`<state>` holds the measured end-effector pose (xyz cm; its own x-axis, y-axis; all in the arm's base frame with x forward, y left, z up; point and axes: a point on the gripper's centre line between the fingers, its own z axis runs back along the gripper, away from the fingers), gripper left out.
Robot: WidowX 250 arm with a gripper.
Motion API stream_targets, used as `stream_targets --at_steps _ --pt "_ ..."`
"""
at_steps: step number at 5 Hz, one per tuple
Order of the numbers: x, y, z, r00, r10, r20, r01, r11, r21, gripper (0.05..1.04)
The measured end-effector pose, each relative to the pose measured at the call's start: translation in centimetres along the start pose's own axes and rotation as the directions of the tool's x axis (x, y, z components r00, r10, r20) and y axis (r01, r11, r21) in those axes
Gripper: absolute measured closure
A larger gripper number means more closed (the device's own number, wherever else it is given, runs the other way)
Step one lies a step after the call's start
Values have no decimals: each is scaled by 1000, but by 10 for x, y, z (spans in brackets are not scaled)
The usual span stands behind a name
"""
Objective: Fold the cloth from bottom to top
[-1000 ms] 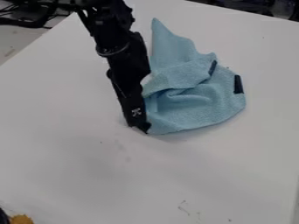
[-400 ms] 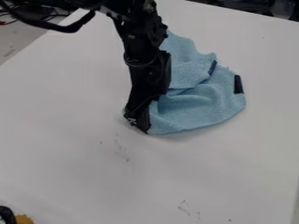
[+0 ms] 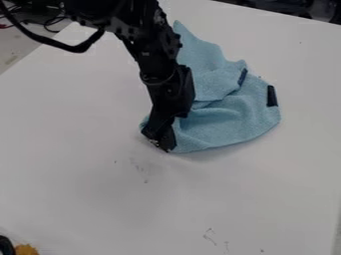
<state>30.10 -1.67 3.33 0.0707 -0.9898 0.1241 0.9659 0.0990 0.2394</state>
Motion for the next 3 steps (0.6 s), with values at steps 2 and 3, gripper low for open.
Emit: stream_targets --at_steps 2,3 --pt "-3 -1 -18 1000 13 -7 -13 999 -38 85" --pt "-4 0 -23 999 29 -15 -30 998 -60 137"
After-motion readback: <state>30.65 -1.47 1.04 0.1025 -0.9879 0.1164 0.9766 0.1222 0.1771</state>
